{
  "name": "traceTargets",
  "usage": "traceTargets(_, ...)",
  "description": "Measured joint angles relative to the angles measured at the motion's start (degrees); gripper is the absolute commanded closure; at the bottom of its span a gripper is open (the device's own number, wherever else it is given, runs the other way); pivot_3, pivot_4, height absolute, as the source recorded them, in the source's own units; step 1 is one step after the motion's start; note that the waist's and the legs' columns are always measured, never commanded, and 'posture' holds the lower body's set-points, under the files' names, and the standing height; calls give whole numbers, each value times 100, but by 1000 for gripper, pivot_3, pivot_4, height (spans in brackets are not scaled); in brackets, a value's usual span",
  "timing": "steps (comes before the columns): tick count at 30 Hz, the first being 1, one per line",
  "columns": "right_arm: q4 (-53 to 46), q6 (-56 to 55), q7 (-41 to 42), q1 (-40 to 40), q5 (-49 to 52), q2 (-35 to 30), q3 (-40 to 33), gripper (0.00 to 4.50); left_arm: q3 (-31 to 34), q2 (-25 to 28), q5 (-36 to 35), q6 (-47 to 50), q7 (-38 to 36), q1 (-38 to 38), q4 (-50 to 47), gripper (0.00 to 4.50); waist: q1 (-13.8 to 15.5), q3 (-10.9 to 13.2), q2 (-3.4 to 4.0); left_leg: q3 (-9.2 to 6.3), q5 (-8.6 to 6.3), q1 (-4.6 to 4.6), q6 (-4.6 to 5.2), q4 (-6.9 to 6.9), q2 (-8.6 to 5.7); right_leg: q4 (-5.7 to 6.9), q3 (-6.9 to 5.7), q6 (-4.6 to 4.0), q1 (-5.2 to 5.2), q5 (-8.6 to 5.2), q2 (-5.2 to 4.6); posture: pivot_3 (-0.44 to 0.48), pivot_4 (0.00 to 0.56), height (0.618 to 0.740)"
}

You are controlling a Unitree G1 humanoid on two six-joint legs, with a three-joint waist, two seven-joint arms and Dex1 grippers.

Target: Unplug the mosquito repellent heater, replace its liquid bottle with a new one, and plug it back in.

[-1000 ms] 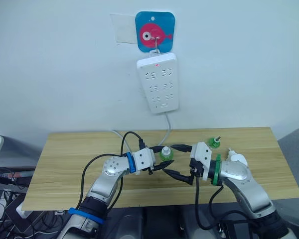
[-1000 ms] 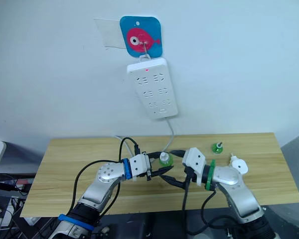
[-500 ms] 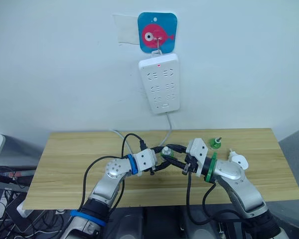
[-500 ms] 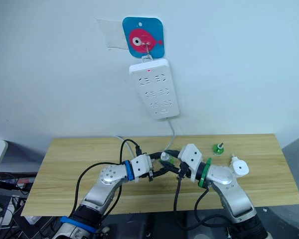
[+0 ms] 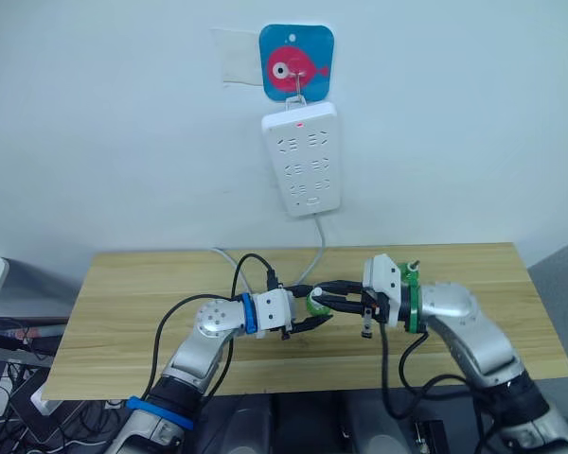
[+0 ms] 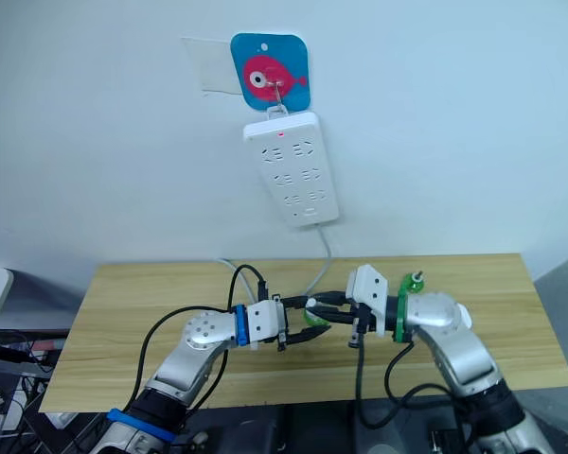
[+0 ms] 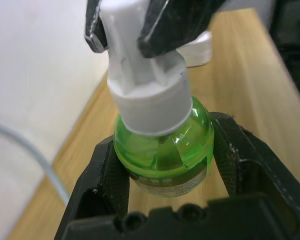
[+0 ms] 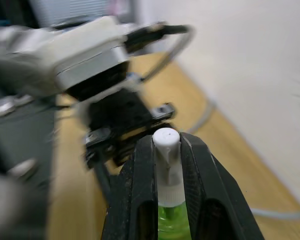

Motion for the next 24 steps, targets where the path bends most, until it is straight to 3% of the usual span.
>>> traceTargets(8, 1161, -622, 1609, -770, 44, 153, 485, 4195, -255, 345, -50, -652, -1018, -242, 366, 2262, 21, 1, -1, -1, -2, 1, 3, 8, -1, -1, 0, 0, 4, 0, 4, -24, 241, 740)
traceTargets(14, 1178, -580, 1655, -845, 122, 162, 349, 2158, -186, 151, -42, -812, -892, -579, 768, 2262, 35, 1, -1, -3, -1, 0, 1, 6, 0, -2, -1, 0, 2, 0, -1, -29, 241, 740)
traceTargets(20, 699, -477, 869, 27, 85, -149, -303, 44, 75, 78, -21, -712, -354, -482, 815, 2262, 41, 1, -1, -4, -1, -1, 2, 6, 0, 0, 0, 0, 2, 0, -3, -33, 241, 740)
traceTargets(24, 203, -476, -237, 750, -254, 115, -524, 44, 271, -44, -47, -249, 128, -221, 668, 2262, 10, 1, -1, -3, -2, 0, 4, 3, 2, 8, 2, 0, -2, 0, -1, -41, 244, 740)
